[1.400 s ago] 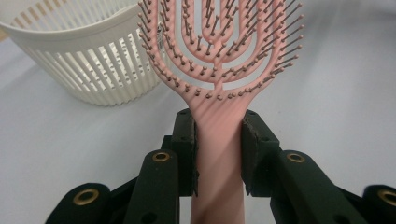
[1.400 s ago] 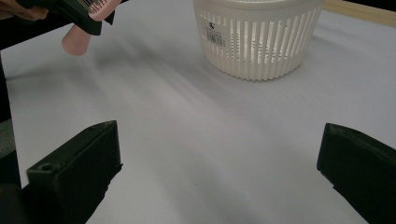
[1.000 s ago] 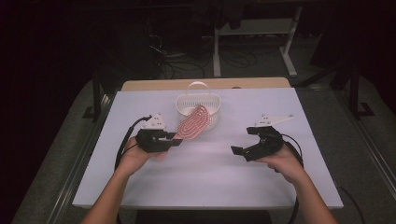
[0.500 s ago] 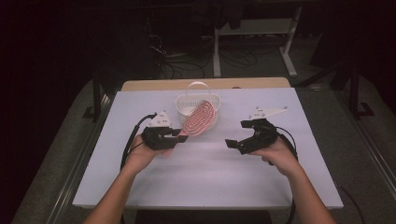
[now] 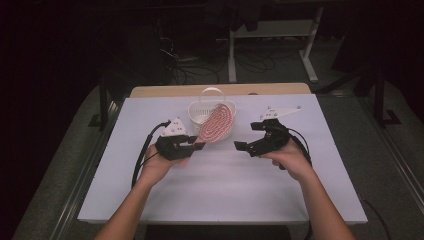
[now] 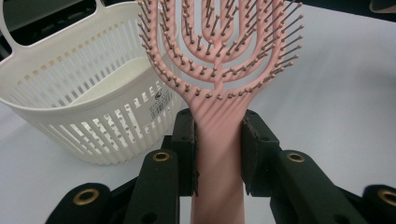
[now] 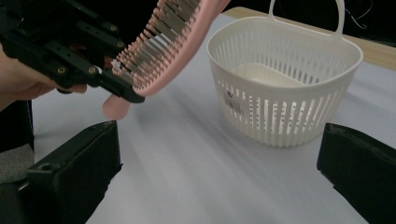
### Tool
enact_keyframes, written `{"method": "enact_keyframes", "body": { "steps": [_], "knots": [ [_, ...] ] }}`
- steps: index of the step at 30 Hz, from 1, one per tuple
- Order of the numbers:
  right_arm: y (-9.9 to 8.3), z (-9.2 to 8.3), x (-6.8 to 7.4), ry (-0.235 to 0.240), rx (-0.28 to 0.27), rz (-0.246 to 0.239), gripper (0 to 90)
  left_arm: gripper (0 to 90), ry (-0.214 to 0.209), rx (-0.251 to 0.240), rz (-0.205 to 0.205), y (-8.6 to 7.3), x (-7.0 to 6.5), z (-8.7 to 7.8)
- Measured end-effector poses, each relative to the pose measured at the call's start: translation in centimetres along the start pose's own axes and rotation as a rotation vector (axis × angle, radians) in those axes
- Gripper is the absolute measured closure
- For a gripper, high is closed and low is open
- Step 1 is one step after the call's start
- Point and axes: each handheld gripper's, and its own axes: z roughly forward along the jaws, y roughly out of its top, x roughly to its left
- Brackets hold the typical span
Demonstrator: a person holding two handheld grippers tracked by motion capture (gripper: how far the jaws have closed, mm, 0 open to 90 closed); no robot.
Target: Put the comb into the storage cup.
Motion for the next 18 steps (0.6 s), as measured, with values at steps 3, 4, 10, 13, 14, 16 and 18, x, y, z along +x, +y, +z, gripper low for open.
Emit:
{"method": "enact_keyframes", "body": {
  "steps": [3,4,10,13,14,16,18],
  "knots": [
    [0.5,0.4,0.1,0.012,-0.015,0.001,0.0,70.7,0.003,-0.002,0.003,-0.2,-0.2,0.1],
    [0.7,0.5,0.2,0.019,-0.019,0.001,0.0,70.7,0.003,-0.006,0.0,-0.3,-0.2,0.2],
    [1.2,1.0,0.4,0.028,-0.029,-0.003,0.0,70.7,0.011,-0.009,-0.003,-0.6,-0.5,0.5],
    [1.1,1.0,0.6,0.024,-0.028,-0.01,0.0,70.6,0.01,-0.012,-0.006,-0.7,-0.9,0.9],
    [1.1,1.0,0.6,0.024,-0.028,-0.01,0.0,70.6,0.01,-0.012,-0.006,-0.7,-0.9,0.9],
    [1.0,1.0,0.8,0.027,-0.038,-0.01,0.0,70.6,0.016,-0.017,0.005,-0.8,-1.4,1.4],
    [1.0,1.1,1.0,0.026,-0.045,-0.007,0.0,70.7,0.016,-0.02,0.015,-0.7,-1.6,1.6]
  ]
}}
